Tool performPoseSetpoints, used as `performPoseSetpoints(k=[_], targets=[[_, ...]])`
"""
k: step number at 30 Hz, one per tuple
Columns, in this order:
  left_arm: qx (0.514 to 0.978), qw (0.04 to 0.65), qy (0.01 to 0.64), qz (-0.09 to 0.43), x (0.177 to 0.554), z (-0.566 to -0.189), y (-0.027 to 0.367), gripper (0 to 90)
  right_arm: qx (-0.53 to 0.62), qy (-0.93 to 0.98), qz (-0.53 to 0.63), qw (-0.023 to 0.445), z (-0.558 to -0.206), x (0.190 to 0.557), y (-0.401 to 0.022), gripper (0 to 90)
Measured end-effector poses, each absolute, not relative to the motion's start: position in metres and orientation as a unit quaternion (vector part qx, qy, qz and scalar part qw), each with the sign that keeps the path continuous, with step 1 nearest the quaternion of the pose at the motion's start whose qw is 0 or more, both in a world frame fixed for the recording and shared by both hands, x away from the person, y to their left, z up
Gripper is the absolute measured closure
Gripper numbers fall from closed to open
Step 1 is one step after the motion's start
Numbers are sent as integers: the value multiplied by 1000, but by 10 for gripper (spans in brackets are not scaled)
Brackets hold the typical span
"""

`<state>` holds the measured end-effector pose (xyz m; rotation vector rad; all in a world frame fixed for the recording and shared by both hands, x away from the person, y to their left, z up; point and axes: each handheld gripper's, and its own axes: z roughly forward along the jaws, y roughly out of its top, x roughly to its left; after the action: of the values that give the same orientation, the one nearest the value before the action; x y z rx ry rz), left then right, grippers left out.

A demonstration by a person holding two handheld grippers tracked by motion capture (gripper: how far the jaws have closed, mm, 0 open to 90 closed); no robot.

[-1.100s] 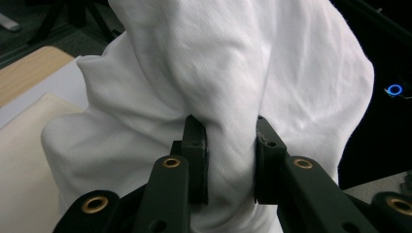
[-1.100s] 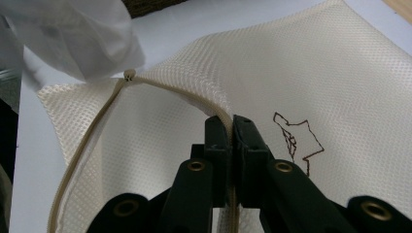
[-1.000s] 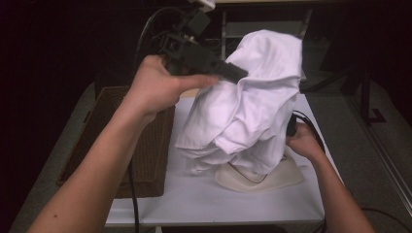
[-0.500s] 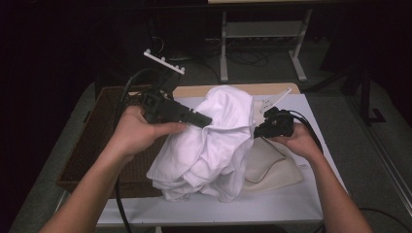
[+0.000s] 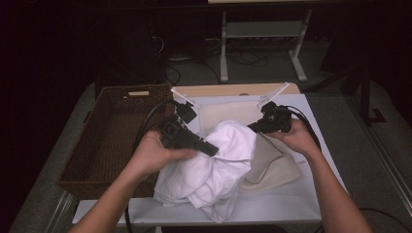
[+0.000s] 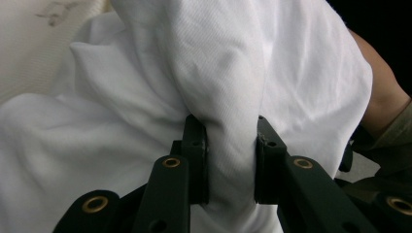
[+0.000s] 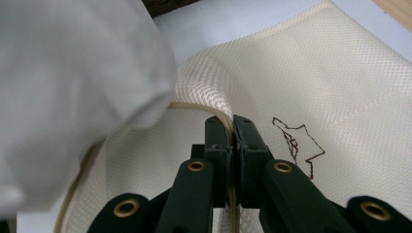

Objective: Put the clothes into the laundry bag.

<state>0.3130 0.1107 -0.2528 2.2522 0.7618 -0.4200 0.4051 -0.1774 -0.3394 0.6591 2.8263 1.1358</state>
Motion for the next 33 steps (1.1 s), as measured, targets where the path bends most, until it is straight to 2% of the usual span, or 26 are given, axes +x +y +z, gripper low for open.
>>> performPoseSetpoints(k=[8, 17, 23, 28, 33], targets=[[884, 330, 274, -183, 313, -276, 87, 718, 204, 908, 365, 16, -331, 405, -173, 853], [881, 305, 297, -205, 327, -316, 66, 717, 191, 907, 374, 21, -320, 401, -173, 854], [868, 302, 334, -211, 343, -346, 58, 716, 182, 912, 367, 19, -320, 398, -171, 854], [839, 323, 376, -222, 353, -369, 59, 711, 177, 917, 358, 15, -321, 394, -167, 855], [824, 332, 414, -197, 361, -385, 60, 713, 163, 926, 342, 4, -329, 391, -156, 858]])
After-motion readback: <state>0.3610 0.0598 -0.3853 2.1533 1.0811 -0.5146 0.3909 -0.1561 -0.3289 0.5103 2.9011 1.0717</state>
